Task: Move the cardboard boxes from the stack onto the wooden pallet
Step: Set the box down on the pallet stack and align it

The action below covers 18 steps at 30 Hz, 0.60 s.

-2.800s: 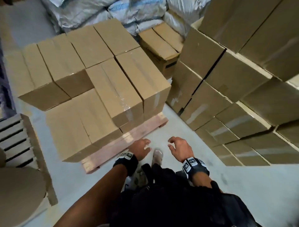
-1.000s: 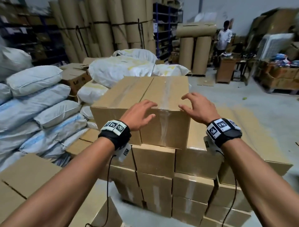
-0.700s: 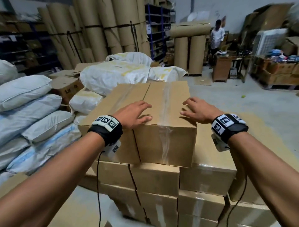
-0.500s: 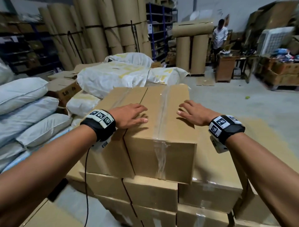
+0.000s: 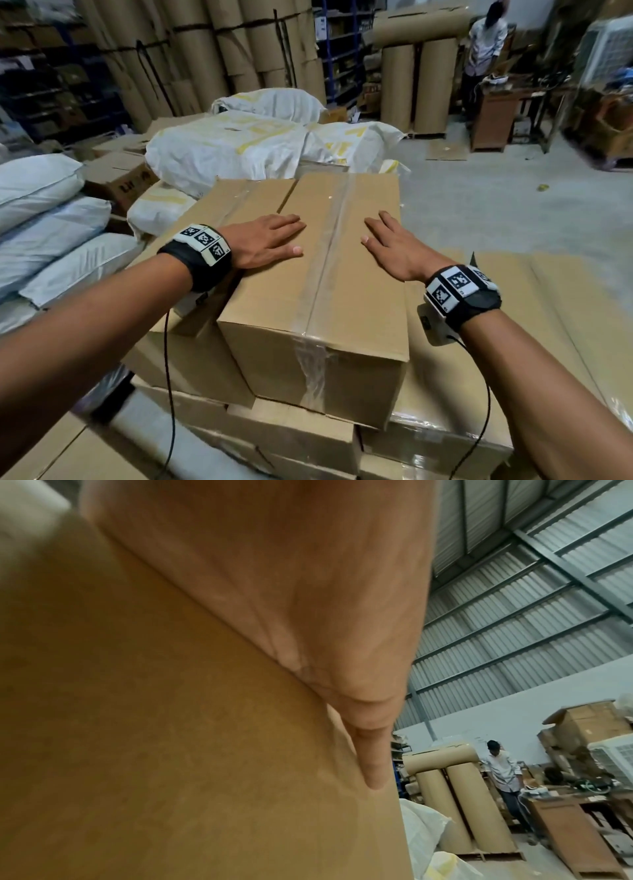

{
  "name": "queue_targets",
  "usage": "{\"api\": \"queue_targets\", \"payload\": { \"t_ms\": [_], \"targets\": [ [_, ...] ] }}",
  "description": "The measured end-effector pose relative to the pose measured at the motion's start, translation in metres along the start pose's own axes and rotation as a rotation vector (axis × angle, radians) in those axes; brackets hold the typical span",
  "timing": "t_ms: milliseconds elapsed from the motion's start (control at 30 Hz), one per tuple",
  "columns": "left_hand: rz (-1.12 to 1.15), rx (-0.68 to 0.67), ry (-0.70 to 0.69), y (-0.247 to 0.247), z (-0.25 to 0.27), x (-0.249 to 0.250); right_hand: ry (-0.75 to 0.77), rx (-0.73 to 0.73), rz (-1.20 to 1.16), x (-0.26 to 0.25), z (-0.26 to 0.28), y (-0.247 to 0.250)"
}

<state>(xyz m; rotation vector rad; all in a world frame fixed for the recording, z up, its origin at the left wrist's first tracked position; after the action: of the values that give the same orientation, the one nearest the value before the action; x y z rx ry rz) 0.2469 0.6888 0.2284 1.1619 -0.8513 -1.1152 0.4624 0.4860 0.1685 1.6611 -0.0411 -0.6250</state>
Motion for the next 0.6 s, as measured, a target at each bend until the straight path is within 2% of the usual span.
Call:
{"api": "queue_targets", "payload": {
  "t_ms": [267, 600],
  "targets": [
    [0.204, 0.053, 0.027, 0.023, -0.023, 0.029, -0.023, 0.08, -0.164, 0.036, 0.024, 0.005],
    [0.341, 0.173, 0.108, 0.026, -0.032, 0.05, -0.065, 0.133, -0.239, 0.032, 0.04, 0.009]
  ]
}}
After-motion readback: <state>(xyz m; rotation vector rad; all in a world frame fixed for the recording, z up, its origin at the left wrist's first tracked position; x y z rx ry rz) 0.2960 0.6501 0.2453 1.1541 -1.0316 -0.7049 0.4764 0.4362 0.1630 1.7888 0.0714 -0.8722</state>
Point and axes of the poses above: each hand's wrist, its own z-axis away from the middle knuckle, its own y-axis out of the back of the hand, x = y × z, the point moved 3 cm from there along -z, towards the middle knuckle, and after that the axes turned 6 degrees about z, right-handed, at the moved point
